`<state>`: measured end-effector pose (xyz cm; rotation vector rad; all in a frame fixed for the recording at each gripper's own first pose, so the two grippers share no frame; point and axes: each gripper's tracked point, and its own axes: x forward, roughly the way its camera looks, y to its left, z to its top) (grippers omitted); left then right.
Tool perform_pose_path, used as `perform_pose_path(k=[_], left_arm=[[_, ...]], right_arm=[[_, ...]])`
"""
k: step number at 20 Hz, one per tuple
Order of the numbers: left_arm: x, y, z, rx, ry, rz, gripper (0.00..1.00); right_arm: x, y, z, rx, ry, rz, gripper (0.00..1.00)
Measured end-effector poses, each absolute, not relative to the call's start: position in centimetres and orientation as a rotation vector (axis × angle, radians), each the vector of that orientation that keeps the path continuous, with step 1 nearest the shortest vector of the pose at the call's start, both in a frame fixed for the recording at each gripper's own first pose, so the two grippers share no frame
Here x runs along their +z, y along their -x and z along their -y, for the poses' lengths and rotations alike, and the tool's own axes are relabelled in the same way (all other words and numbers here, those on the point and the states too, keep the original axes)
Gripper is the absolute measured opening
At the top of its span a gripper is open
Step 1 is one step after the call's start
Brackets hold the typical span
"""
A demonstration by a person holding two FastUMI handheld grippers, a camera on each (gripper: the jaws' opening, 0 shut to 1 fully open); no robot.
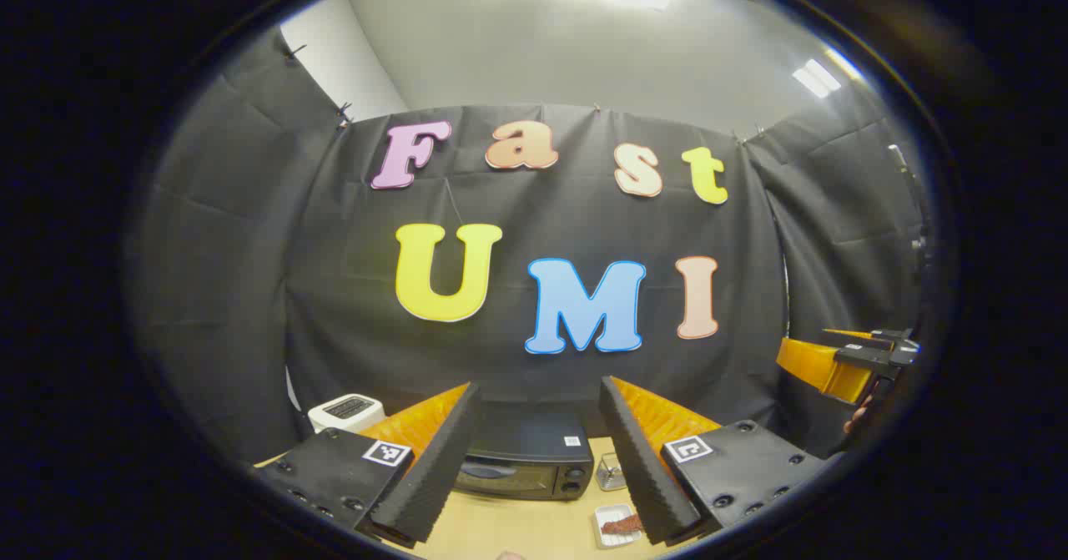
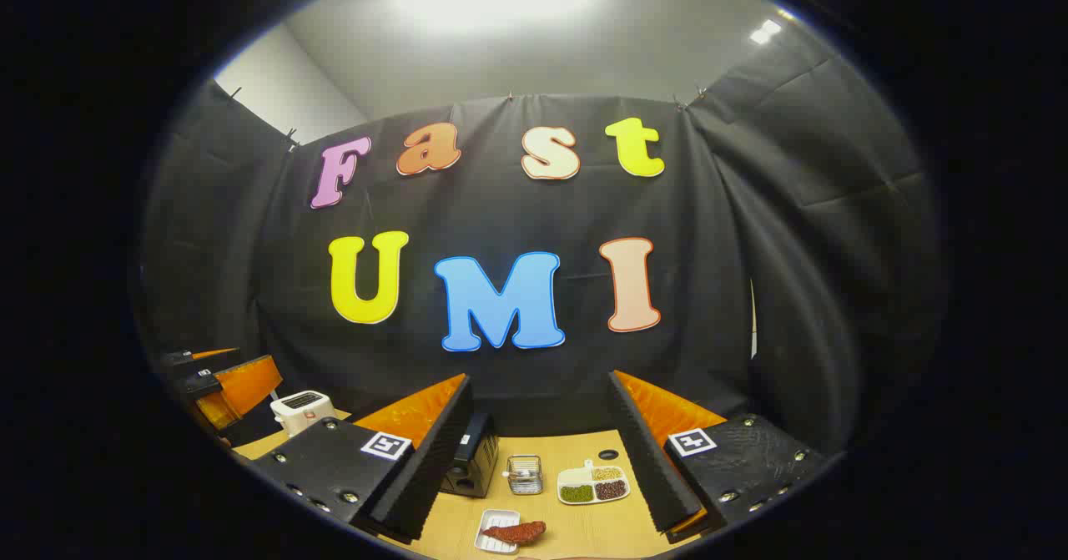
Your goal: Open the electric oven with the left hand, put the food in, and close the electric oven.
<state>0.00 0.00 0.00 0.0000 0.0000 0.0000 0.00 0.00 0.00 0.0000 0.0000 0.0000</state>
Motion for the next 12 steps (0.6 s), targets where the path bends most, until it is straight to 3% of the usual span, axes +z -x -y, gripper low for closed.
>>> perform_pose_path(k=[1, 2, 12], left_arm=[[0.0, 0.0, -0.2, -0.01, -0.004, -0.003, 0.95], [0.4, -0.4, -0.5, -0.015, -0.006, 0.005, 0.98], [0.6, -1.7, -3.3, -0.045, 0.017, 0.006, 0.95]], right_arm=[[-0.1, -0.1, -0.2, -0.008, -0.001, -0.004, 0.92], [-0.2, 0.0, -0.7, -0.007, -0.007, -0.005, 0.96], [0.0, -0.2, -3.7, -0.026, -0.001, 0.001, 0.96]])
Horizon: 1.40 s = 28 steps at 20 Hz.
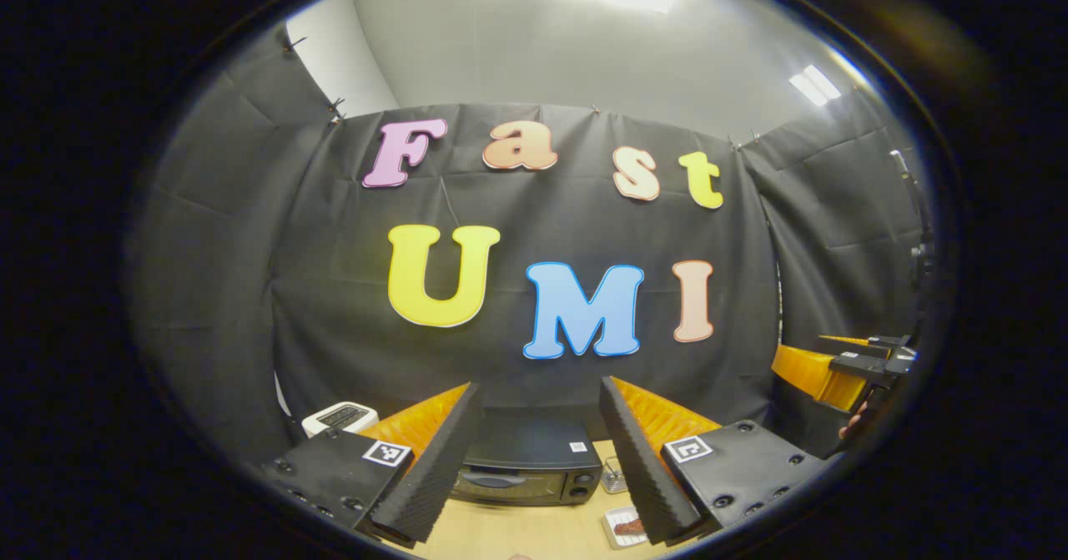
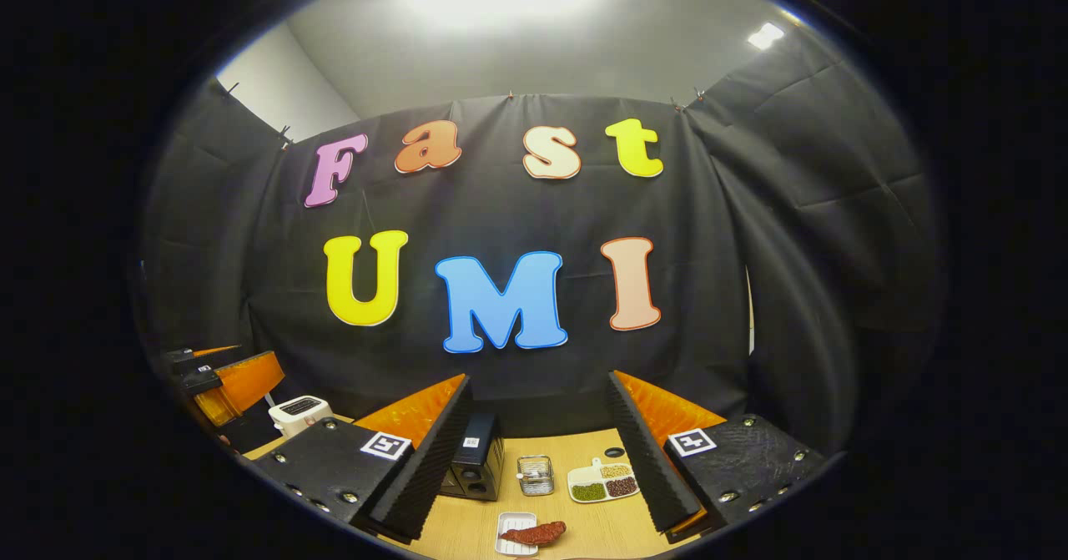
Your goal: Open the electric oven with the left hand, put the food in, and close the electric oven.
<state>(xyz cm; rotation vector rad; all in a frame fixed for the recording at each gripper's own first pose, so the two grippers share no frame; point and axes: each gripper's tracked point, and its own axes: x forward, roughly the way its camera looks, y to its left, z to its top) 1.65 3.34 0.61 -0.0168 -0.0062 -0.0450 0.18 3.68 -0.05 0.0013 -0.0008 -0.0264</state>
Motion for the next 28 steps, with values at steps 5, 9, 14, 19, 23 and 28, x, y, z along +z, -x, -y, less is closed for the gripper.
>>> perform_pose_path(k=[5, 9, 14, 19, 23, 28], left_arm=[[-0.5, -2.3, -3.3, -0.061, 0.015, -0.019, 0.95], [-2.3, -3.4, -3.6, -0.07, 0.019, -0.058, 0.95], [-7.2, -6.1, -4.4, -0.077, 0.049, -0.166, 0.97], [-13.3, -9.4, -5.6, -0.076, 0.022, -0.284, 0.98], [-18.5, -12.2, -6.4, -0.08, 0.011, -0.377, 0.95], [-24.0, -16.3, -8.0, -0.078, -0.008, -0.461, 0.95]], right_arm=[[-0.7, -0.5, -3.4, -0.037, 0.002, -0.011, 0.96], [-1.7, -0.9, -3.1, -0.043, -0.001, -0.03, 0.96], [-2.8, -1.8, -3.1, -0.033, 0.01, -0.053, 0.96], [-3.8, -2.6, -2.8, -0.035, 0.028, -0.078, 0.96], [-5.0, -3.3, -2.3, -0.051, 0.041, -0.107, 0.96], [-6.5, -4.1, -1.7, -0.083, 0.056, -0.144, 0.96]])
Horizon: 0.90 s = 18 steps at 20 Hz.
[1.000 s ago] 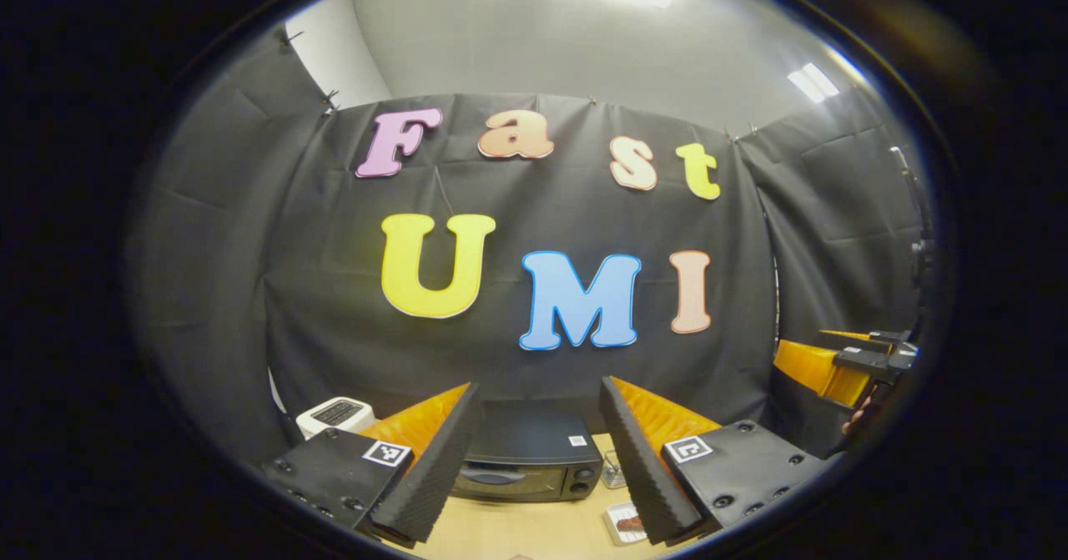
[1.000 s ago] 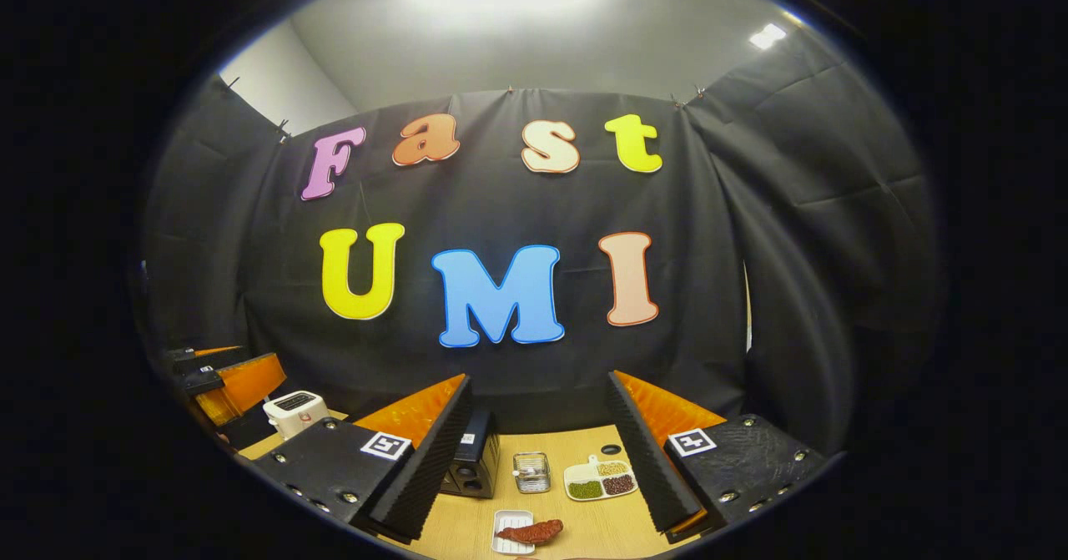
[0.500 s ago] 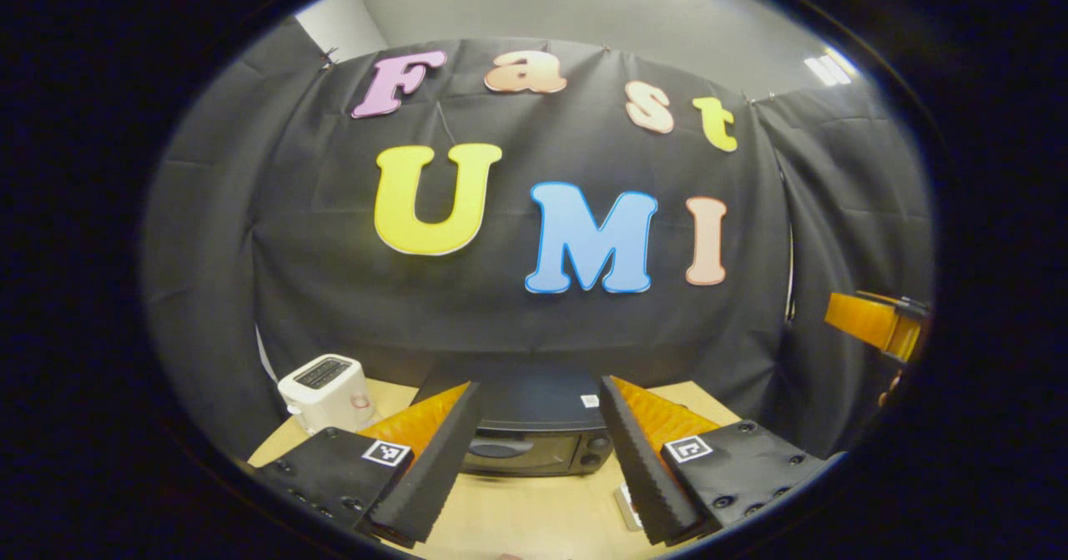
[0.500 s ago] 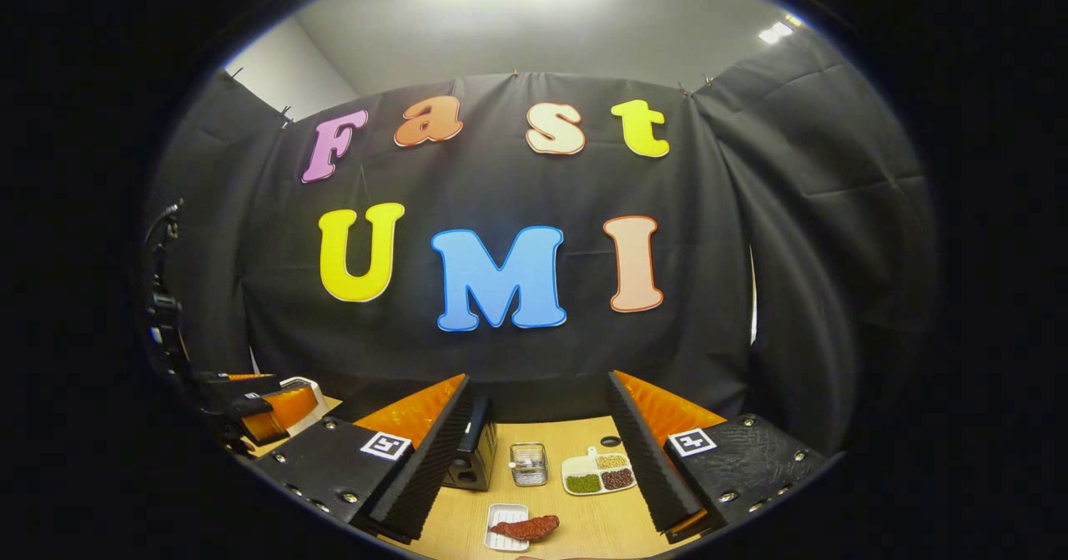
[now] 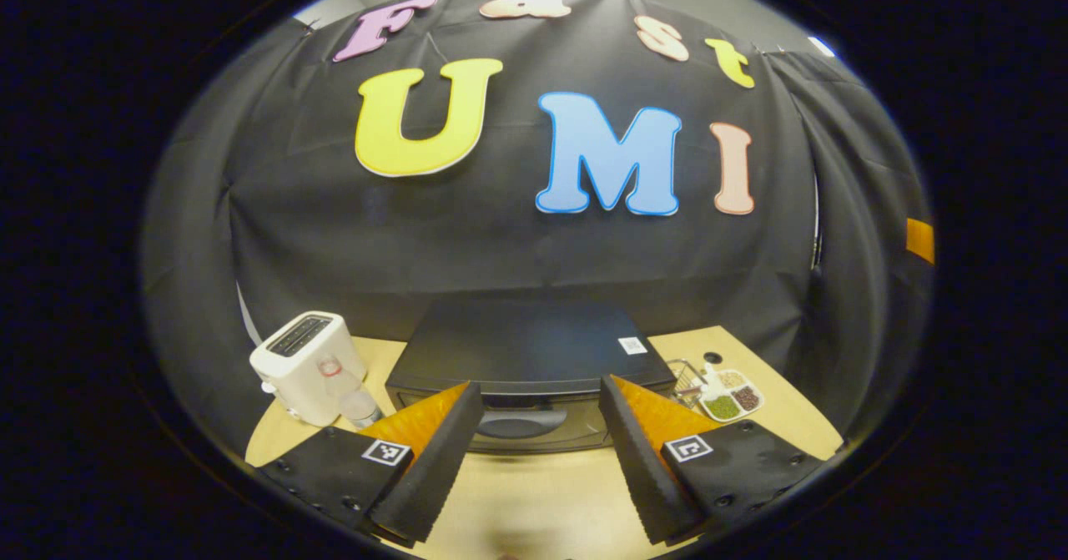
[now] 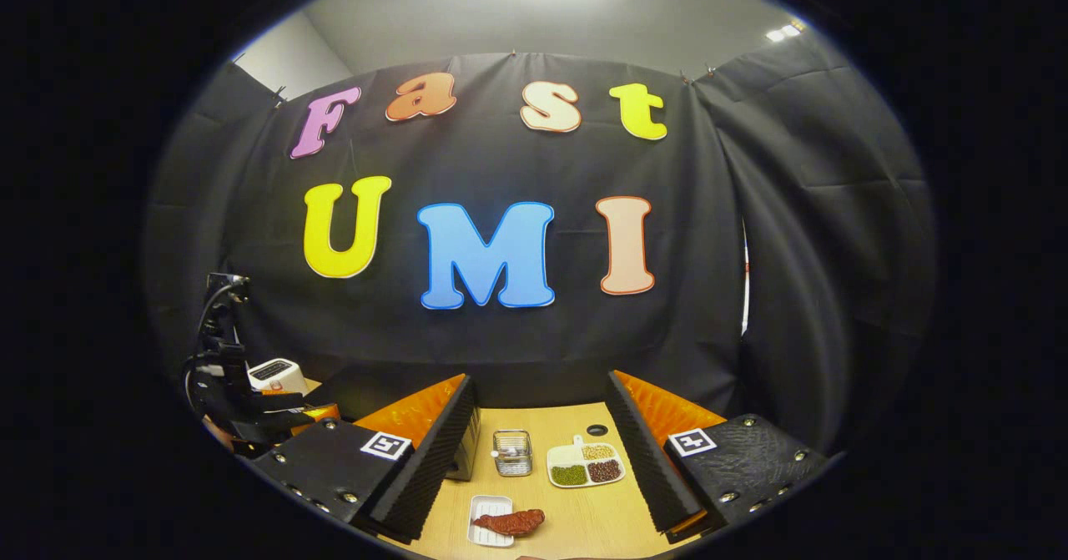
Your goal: Open the electric oven with the left hand, put the food in, and close the electric oven.
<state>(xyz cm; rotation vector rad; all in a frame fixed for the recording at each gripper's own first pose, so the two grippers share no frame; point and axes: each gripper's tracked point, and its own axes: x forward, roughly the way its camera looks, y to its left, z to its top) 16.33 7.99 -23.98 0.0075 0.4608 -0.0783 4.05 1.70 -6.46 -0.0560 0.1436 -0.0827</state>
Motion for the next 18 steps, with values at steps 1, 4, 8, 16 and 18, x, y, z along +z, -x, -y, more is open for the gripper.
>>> perform_pose_path(k=[1, 4, 8, 16, 18], left_arm=[[-24.8, -17.1, -8.2, -0.078, -0.009, -0.473, 0.98], [-27.8, -19.4, -8.9, -0.072, -0.03, -0.515, 0.97], [-31.1, -21.3, -9.1, -0.075, -0.024, -0.57, 0.95], [-33.3, -21.9, -9.6, -0.056, -0.074, -0.578, 0.94], [-33.5, -21.7, -9.6, -0.048, -0.05, -0.587, 0.96]], right_arm=[[-6.8, -4.1, -1.5, -0.091, 0.059, -0.15, 0.96], [-7.6, -4.3, -1.1, -0.116, 0.061, -0.172, 0.96], [-8.0, -4.5, -0.7, -0.141, 0.071, -0.186, 0.96], [-7.7, -4.5, -0.3, -0.167, 0.08, -0.183, 0.96], [-7.7, -4.5, -0.7, -0.159, 0.077, -0.183, 0.96]])
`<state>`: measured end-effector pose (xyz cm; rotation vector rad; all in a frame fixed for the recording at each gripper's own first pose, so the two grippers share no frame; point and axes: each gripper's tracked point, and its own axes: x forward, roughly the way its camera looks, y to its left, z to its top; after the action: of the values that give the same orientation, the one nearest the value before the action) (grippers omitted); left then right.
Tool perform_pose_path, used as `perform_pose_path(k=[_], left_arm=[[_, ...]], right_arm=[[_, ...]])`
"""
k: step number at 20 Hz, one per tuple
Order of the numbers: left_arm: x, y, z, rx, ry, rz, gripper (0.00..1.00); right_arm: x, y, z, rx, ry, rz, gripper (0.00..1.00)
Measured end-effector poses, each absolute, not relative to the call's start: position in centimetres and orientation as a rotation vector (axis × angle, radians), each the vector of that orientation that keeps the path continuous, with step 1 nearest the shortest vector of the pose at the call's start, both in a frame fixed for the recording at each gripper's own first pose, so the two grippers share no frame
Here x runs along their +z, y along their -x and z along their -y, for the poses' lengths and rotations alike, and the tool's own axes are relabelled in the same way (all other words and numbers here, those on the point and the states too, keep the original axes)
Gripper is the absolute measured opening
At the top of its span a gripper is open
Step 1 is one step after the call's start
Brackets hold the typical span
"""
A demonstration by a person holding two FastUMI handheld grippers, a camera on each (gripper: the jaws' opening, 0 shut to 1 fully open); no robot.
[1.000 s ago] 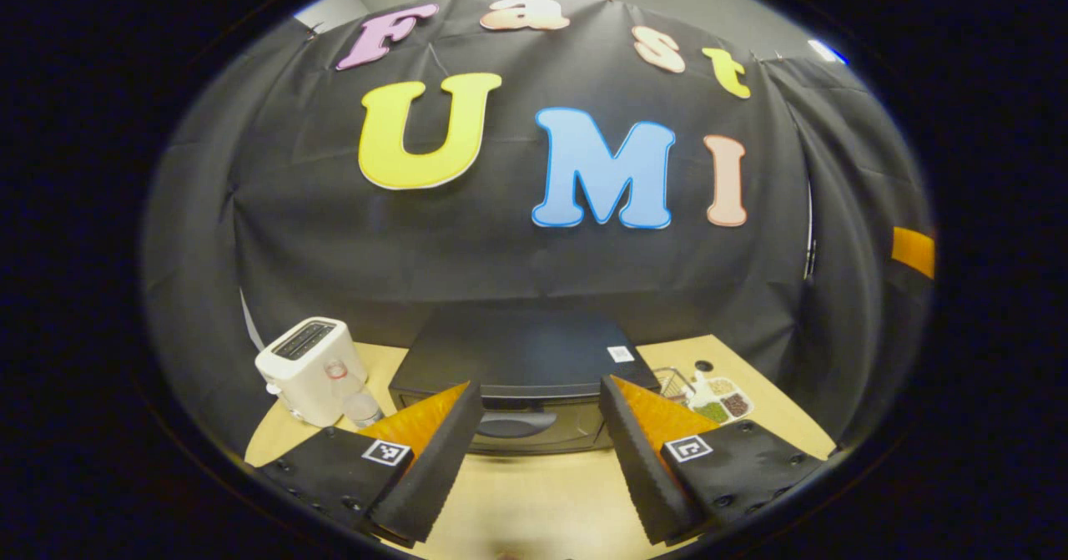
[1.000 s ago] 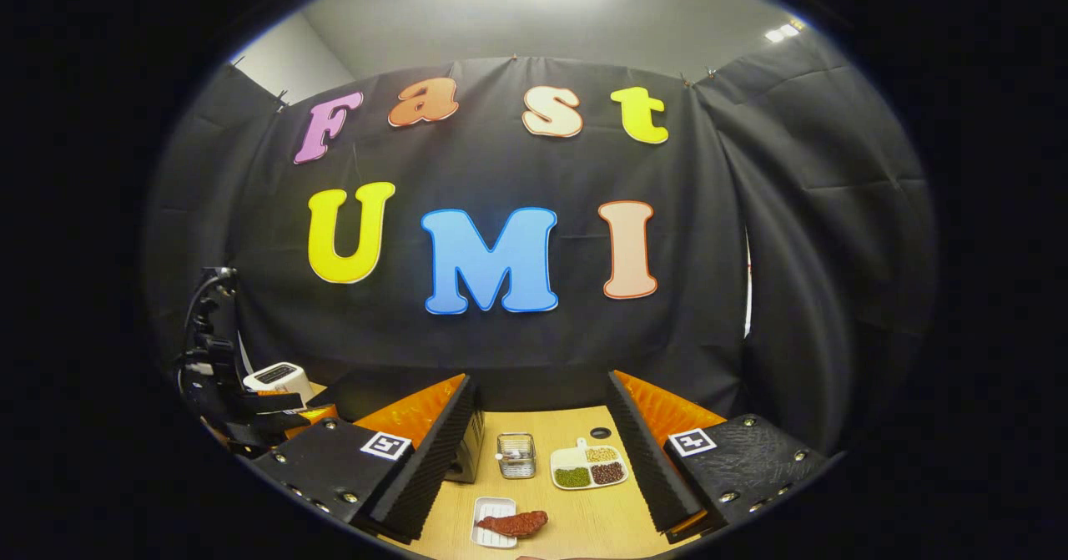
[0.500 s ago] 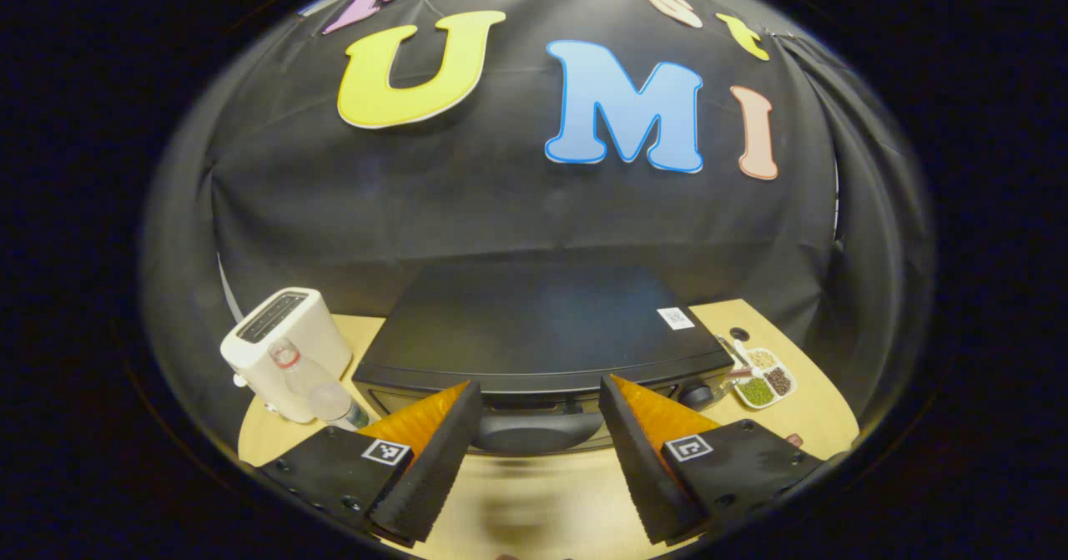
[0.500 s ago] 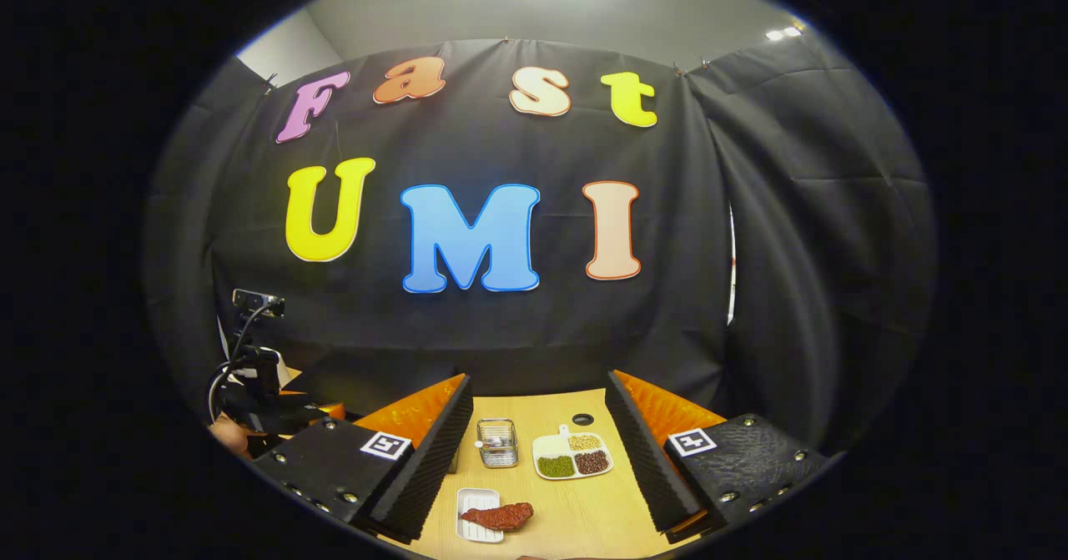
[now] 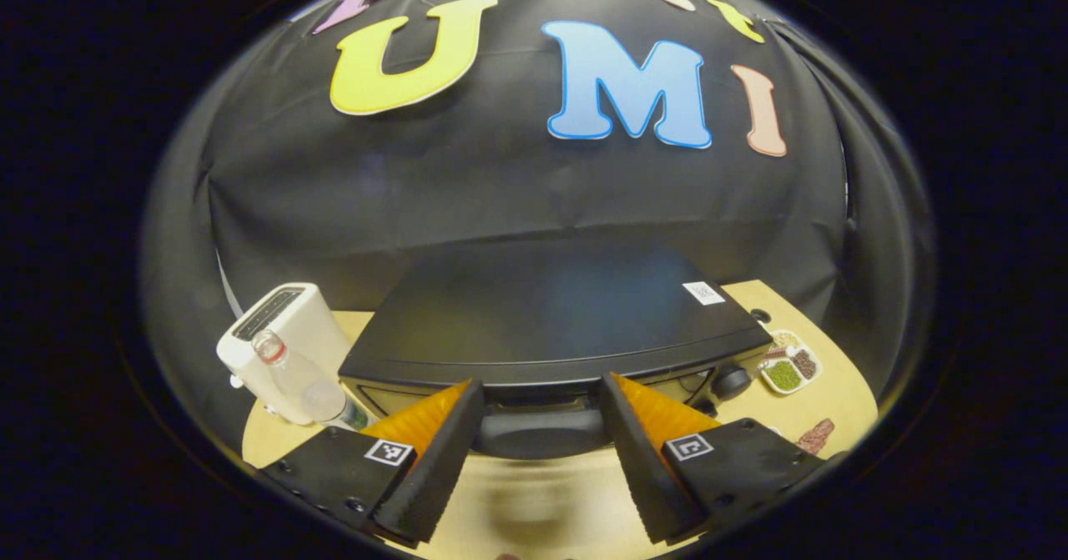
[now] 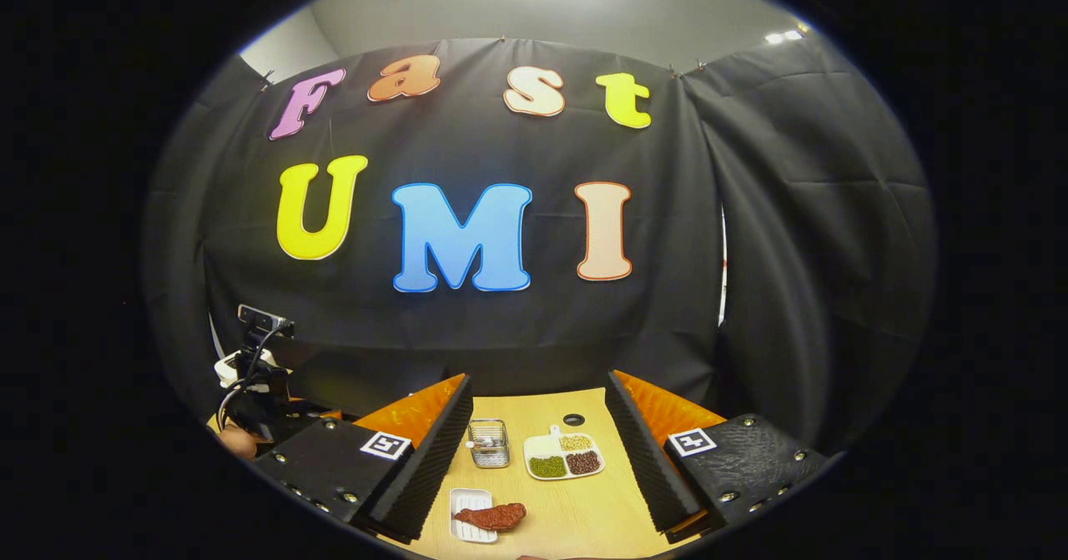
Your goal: Open the electric oven with the left hand, put the food in, and close the electric oven.
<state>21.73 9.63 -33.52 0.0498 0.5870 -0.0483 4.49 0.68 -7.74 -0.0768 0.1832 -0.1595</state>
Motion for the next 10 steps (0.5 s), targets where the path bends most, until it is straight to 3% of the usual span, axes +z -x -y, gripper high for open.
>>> perform_pose_path(k=[2, 5, 6, 10], left_arm=[[-33.4, -21.2, -9.6, -0.051, -0.053, -0.593, 0.98], [-33.8, -19.2, -9.6, -0.05, -0.051, -0.6, 0.91], [-34.0, -18.4, -9.6, -0.052, -0.055, -0.601, 0.95], [-35.4, -14.5, -9.5, -0.056, -0.052, -0.633, 0.94]], right_arm=[[-7.5, -4.4, -1.1, -0.149, 0.077, -0.175, 0.96], [-7.1, -4.2, -1.6, -0.133, 0.075, -0.162, 0.96], [-7.1, -4.2, -1.7, -0.128, 0.073, -0.16, 0.96], [-6.7, -3.7, -2.1, -0.113, 0.067, -0.153, 0.96]])
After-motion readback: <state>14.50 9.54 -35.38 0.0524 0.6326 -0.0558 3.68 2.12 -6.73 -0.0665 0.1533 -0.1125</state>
